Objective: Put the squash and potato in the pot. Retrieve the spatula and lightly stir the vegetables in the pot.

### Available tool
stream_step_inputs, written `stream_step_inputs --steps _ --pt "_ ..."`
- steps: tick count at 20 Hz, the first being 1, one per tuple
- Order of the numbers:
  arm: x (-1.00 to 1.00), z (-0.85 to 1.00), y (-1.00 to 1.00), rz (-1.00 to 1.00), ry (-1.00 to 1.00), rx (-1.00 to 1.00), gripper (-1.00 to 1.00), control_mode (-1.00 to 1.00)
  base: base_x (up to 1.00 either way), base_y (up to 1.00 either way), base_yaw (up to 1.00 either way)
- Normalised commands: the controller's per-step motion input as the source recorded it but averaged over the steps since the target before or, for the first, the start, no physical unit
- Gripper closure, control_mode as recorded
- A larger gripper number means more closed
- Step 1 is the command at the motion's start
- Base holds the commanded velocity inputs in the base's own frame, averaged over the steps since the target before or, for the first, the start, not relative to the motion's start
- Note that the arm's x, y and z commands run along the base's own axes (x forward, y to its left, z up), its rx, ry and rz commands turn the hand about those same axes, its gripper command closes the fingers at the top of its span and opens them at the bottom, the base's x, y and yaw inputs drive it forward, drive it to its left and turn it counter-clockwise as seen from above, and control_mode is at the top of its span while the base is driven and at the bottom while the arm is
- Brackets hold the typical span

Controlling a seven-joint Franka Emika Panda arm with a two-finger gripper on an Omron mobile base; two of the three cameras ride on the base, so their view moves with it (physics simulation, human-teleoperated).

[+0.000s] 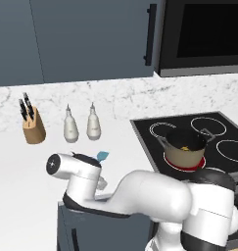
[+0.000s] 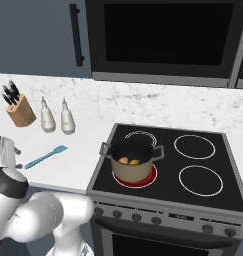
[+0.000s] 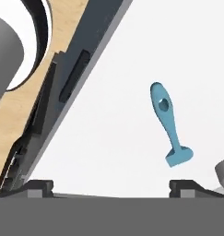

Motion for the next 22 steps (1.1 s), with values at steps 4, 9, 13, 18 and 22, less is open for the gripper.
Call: stream_step_inputs --steps 4,9,13,18,22 --pt "0.46 -0.34 0.0 0.09 0.09 -0.17 -1.0 -1.0 0.0 0.0 0.0" --pt "0.12 -0.44 0.01 0.13 0.09 -0.15 -1.0 -1.0 0.0 0.0 0.0" --pt "0.05 -0.24 0.03 0.17 0.0 -0.07 -1.0 -1.0 0.0 0.0 0.0" --pt "0.15 -0.17 0.0 0.18 -0.01 -0.04 -1.0 -1.0 0.0 0.0 0.0" --pt "0.21 -0.19 0.0 0.15 0.0 -0.03 -1.0 -1.0 0.0 0.0 0.0"
